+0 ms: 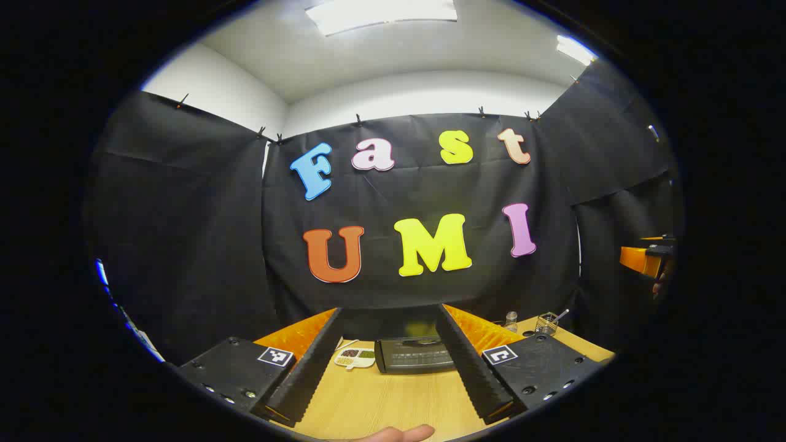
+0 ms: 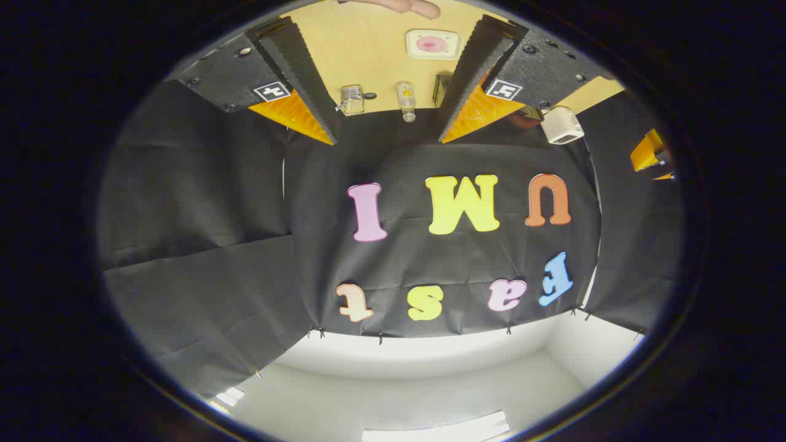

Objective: Open the electric oven with the left hand, put the food in, and close the electric oven.

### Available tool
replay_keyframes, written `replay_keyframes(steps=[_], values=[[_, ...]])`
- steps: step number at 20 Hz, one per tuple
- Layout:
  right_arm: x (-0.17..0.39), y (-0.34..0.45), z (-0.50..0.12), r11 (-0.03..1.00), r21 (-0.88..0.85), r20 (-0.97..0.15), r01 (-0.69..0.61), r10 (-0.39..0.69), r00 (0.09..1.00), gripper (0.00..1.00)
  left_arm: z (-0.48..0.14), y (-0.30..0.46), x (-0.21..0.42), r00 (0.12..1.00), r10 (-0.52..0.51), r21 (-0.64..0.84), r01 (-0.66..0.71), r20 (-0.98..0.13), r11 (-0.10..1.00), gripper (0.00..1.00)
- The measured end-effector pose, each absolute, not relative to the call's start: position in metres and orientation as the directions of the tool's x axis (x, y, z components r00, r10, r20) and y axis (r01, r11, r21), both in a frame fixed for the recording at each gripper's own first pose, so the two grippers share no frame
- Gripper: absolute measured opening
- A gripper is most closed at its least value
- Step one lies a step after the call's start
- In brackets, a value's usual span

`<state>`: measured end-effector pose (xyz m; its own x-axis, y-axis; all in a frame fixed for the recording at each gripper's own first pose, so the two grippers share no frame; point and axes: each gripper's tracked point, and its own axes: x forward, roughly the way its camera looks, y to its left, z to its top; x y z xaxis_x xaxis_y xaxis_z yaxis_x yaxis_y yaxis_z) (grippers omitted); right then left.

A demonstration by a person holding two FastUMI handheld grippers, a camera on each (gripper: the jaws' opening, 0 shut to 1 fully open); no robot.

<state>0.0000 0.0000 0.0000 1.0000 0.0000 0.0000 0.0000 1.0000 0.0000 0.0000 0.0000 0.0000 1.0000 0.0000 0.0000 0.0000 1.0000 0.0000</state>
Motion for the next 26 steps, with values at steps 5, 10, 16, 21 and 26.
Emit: replay_keyframes(steps=[5, 10, 16, 21, 26], values=[[-0.003, 0.002, -0.001, 1.0, 0.005, -0.002, -0.026, 0.026, 1.0, 0.96, -0.01, 0.0, 0.007, 1.0, 0.015, 0.004, -0.015, -0.019, 1.0, 0.96], [0.008, 0.001, -0.005, 0.999, -0.001, 0.0, -0.034, 0.034, 0.999, 0.96, -0.021, -0.008, 0.015, 0.999, -0.008, -0.007, 0.008, -0.034, 1.0, 0.96], [0.038, -0.002, -0.017, 0.999, 0.014, -0.006, -0.051, 0.052, 0.999, 0.96, -0.051, -0.024, 0.045, 0.995, -0.067, -0.038, 0.065, -0.068, 0.997, 0.96], [0.066, 0.0, -0.03, 0.998, 0.008, -0.033, -0.07, 0.07, 0.997, 0.96, -0.084, -0.042, 0.097, 0.985, -0.109, -0.035, 0.105, -0.133, 0.994, 0.96], [0.078, -0.002, -0.04, 0.997, -0.009, -0.047, -0.082, 0.081, 0.996, 0.96, -0.128, -0.062, 0.154, 0.959, -0.149, -0.021, 0.149, -0.241, 0.989, 0.96]])
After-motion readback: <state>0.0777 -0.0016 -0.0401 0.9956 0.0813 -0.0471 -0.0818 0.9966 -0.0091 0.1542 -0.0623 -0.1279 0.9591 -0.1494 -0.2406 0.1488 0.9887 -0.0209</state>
